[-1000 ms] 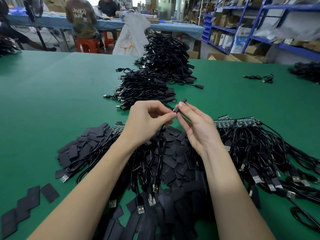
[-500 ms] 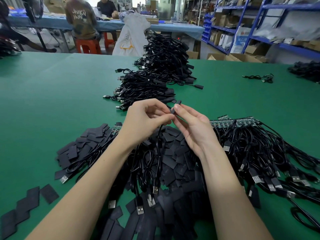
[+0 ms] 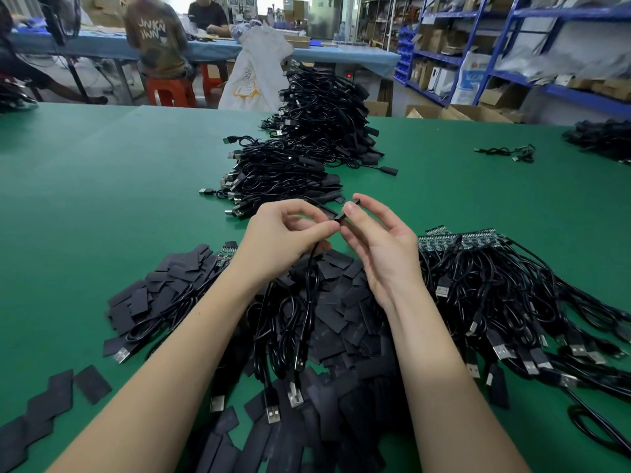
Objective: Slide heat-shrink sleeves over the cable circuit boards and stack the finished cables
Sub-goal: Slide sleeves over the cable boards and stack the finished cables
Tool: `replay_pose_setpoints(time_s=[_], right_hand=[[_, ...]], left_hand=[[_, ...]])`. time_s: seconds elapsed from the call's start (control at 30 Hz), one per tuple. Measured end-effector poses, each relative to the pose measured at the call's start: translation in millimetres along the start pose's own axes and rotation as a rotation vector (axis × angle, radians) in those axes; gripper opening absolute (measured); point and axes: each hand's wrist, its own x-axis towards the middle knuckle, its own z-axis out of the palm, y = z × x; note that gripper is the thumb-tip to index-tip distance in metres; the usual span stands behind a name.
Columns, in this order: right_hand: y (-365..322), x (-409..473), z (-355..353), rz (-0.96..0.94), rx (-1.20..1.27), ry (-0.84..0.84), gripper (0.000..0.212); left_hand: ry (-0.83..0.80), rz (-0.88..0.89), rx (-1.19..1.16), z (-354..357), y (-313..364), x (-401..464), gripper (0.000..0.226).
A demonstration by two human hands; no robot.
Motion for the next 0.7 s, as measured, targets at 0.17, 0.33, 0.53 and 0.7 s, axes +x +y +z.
replay_pose_setpoints(time_s=[0.17,0.33,0.53,0.7], right_hand=[[0.5,-0.6,0.8,0.007,0.022,0.040,0.018],[-5.9,-0.8,-3.2,0.041,0.038,0.033,0.021],[-10.4,-1.9,-9.2,0.073,0.009,0.078,0.028],[-7.9,-1.5,-7.9,0.089,-0.047,0.066,0.025]], left_hand=[[-0.105,-0.100,-0.101,8.6,6.4,-0.9,0.014],[-0.073,-0.106,-0.125,8.1,19.9,8.5,0.012],[0.036,0.172,0.381,-7.2,60.7,76.3,0.015],[-0.023,0.296,1.048,-7.8,45.6,124.4,0.017]])
